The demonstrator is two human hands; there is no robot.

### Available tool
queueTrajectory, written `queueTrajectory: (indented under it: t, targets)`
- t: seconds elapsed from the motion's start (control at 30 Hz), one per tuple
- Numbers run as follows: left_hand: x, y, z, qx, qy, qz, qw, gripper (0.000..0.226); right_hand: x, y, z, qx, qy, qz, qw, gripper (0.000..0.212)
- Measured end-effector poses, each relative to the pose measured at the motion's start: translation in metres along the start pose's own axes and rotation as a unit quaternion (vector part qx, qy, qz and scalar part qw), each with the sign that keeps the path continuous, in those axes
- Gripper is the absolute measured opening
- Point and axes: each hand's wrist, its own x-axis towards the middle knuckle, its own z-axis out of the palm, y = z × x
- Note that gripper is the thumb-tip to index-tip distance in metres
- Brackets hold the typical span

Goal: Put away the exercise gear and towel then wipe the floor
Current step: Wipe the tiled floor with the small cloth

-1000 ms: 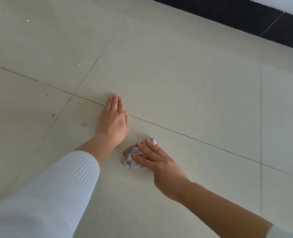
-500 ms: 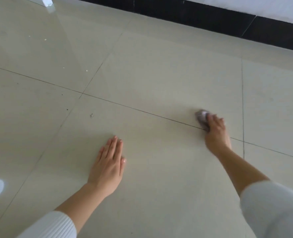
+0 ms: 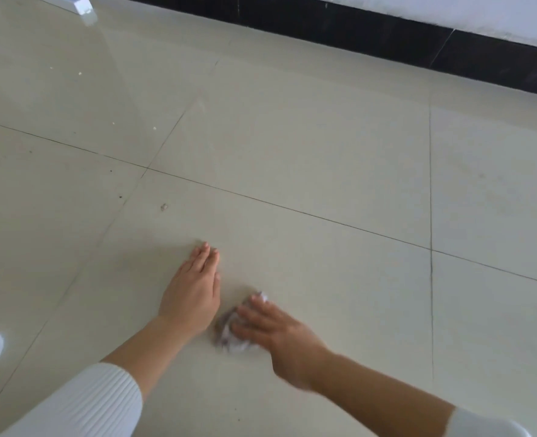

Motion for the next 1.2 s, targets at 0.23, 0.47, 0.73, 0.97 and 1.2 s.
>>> queueTrajectory:
  t: [0.23, 0.47, 0.73, 0.97, 1.2]
  targets:
    - [-0.023, 0.014, 0.009, 0.021, -0.018, -0.021, 0.999, 0.071, -0.038, 0.026, -0.013, -0.028, 0.01, 0.057, 0.998, 0.062]
    - [-0.029, 0.027, 0.007, -0.01, -0.05, 0.003, 0.999, 0.083, -0.029, 0.052, -0.054, 0.029, 0.047, 0.232, 0.971, 0.091]
    - [-0.029, 0.056, 0.005, -0.026, -0.075, 0.171, 0.982, 0.055, -0.026, 0.034, -0.042, 0.15, 0.163, 0.435, 0.873, 0.029]
    - [-0.025, 0.058, 0.002, -0.071, -0.058, 0.139, 0.986, 0.047, -0.002, 0.037, -0.057, 0.185, 0.193, 0.383, 0.884, 0.006]
    - [-0.025, 0.058, -0.002, 0.011, -0.045, 0.14, 0.989, 0.037, 0.006, 0.062, -0.089, 0.23, 0.086, 0.456, 0.855, 0.017]
